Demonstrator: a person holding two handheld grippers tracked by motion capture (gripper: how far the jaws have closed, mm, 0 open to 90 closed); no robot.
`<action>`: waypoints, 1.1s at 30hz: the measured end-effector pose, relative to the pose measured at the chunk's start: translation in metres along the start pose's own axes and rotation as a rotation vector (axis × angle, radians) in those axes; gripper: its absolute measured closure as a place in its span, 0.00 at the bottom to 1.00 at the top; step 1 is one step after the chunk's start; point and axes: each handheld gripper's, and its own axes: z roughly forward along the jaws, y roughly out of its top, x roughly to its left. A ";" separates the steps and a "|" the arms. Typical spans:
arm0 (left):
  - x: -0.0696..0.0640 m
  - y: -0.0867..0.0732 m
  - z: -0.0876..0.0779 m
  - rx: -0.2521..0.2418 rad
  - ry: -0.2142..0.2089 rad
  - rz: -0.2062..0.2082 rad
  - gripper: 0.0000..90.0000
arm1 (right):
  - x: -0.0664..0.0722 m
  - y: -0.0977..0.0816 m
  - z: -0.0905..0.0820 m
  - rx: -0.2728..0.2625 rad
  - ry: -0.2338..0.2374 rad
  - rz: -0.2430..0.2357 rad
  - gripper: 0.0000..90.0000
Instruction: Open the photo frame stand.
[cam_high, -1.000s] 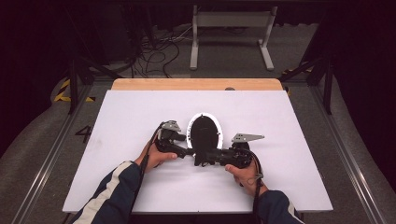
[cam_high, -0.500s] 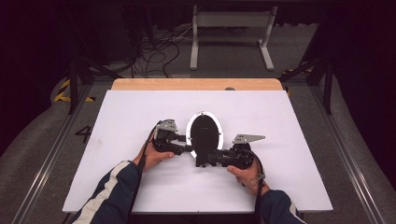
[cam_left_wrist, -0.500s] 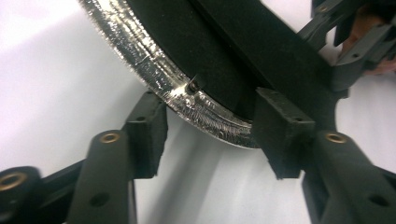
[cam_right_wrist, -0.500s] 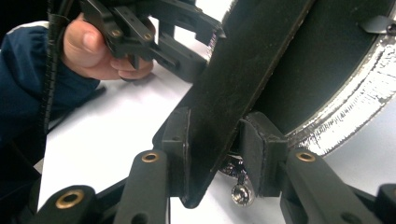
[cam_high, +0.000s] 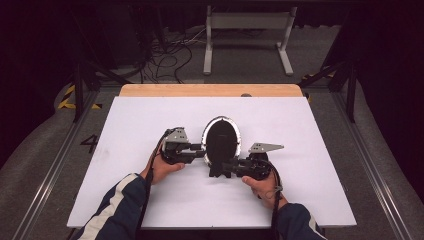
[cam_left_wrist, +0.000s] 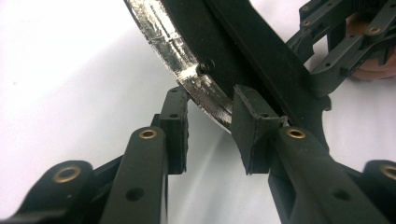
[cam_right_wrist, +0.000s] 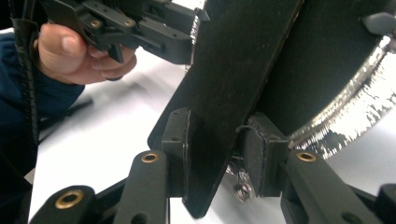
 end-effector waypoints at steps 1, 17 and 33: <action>0.000 0.000 0.000 -0.004 -0.005 0.001 0.77 | 0.001 0.001 0.000 -0.008 0.004 -0.001 0.71; -0.005 -0.005 0.001 0.036 -0.010 0.079 0.71 | 0.016 0.009 -0.001 -0.038 0.072 -0.061 0.90; -0.007 -0.001 0.000 -0.050 -0.103 0.049 0.64 | 0.015 0.007 -0.003 -0.016 0.108 -0.107 0.93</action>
